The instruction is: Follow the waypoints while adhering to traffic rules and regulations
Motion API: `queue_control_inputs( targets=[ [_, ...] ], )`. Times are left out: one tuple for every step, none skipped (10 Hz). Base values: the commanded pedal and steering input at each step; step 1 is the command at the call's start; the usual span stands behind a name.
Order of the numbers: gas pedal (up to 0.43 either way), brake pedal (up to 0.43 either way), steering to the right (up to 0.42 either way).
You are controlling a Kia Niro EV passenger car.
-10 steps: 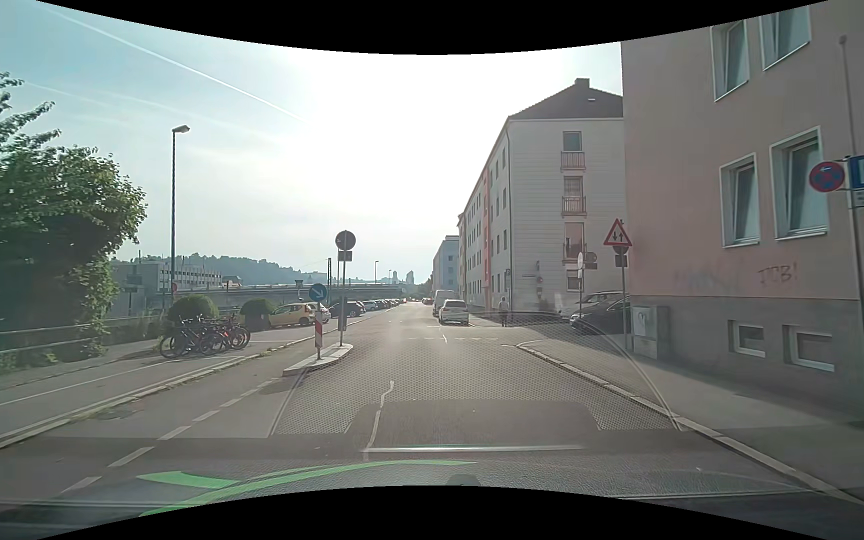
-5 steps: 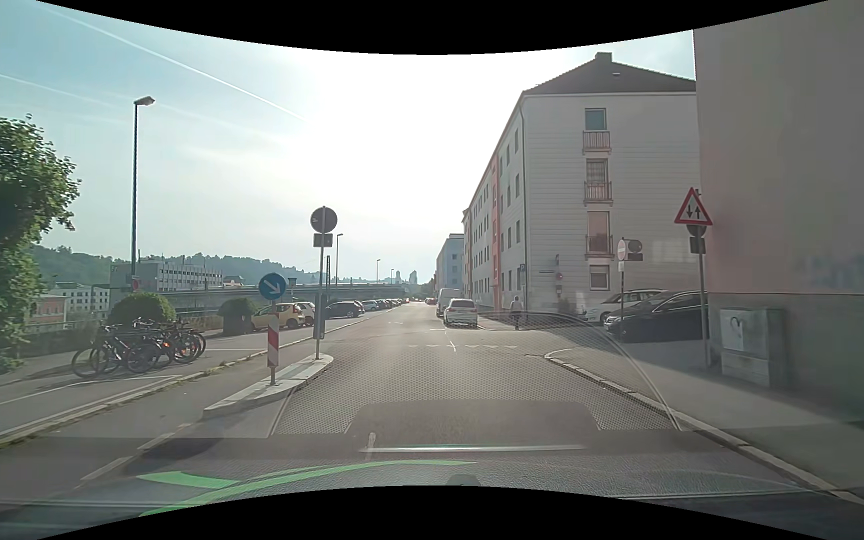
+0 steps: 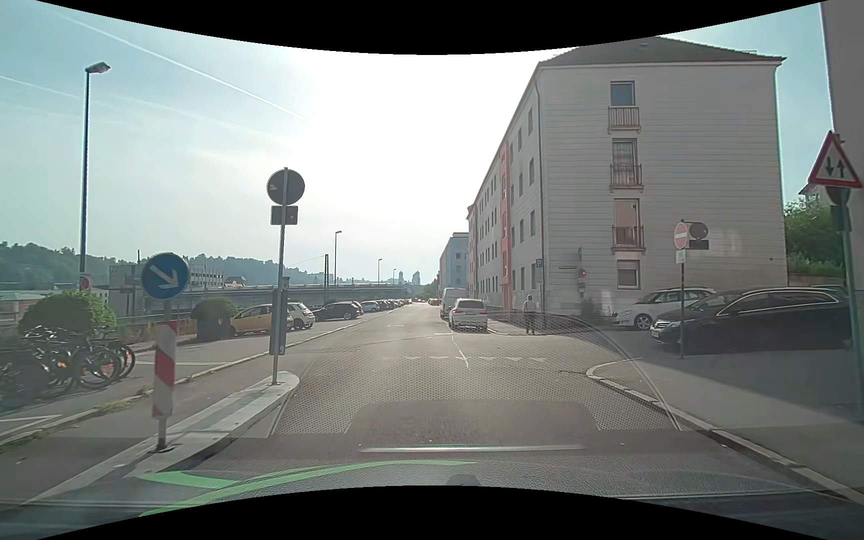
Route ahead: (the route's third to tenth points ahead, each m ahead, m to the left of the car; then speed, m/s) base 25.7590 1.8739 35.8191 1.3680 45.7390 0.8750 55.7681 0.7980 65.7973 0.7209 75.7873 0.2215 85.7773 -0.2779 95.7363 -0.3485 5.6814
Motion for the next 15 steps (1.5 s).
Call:
queue_control_inputs(
  targets=[
    [0.0, 0.195, -0.012],
    [0.0, 0.195, -0.012],
    [0.0, 0.195, -0.014],
    [0.0, 0.195, -0.015],
    [0.0, 0.195, -0.016],
    [0.0, 0.189, -0.018],
    [0.0, 0.195, -0.02],
    [0.0, 0.195, -0.022],
    [0.0, 0.195, -0.025],
    [0.0, 0.195, -0.027],
    [0.0, 0.183, -0.03],
    [0.0, 0.024, -0.033],
    [0.0, 0.0, -0.037],
    [0.0, 0.0, -0.04],
    [0.0, 0.0, -0.044]
  ],
)
